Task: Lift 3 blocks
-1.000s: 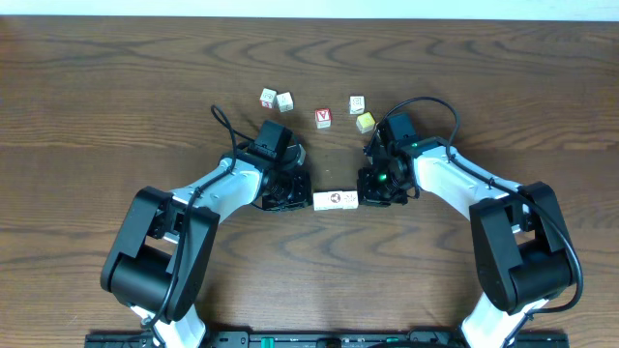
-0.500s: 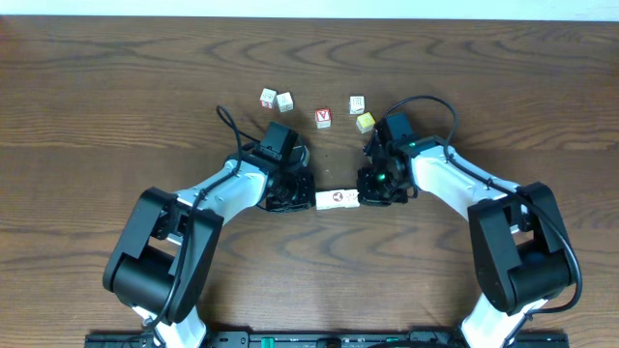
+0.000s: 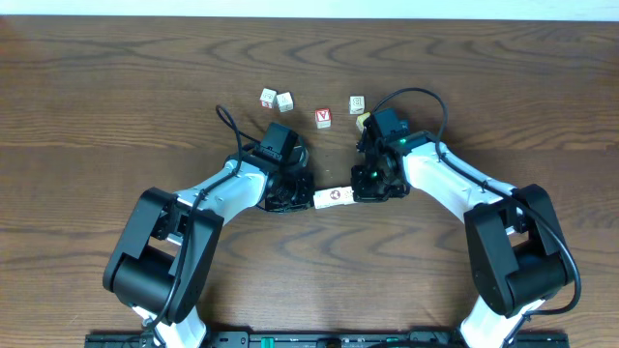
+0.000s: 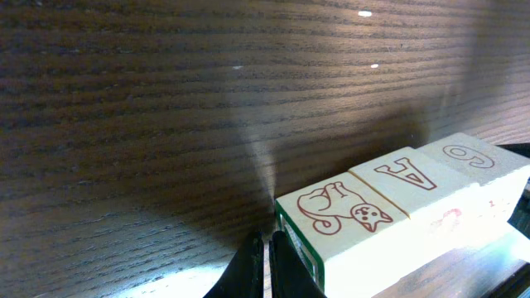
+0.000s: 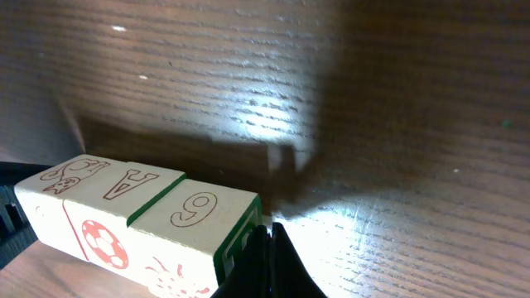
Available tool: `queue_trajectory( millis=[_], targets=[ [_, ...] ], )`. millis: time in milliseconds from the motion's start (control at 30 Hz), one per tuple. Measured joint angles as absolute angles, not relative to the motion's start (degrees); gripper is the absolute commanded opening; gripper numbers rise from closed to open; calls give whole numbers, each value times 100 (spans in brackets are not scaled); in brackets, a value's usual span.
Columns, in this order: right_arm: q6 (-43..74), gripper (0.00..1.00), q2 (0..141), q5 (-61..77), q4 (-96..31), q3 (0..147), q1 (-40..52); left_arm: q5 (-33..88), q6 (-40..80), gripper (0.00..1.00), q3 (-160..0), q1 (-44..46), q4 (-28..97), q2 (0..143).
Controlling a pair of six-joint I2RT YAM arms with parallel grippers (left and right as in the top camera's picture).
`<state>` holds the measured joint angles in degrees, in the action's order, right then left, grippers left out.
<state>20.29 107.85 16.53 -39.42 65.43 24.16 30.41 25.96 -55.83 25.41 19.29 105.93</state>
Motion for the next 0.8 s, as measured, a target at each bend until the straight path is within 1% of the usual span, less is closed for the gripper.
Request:
queue_trajectory(
  millis=[800],
  targets=[
    [2029, 1, 10785, 1612, -3959, 6565, 2447, 2982, 2596, 7, -5575, 2543, 1959, 10551]
  ],
)
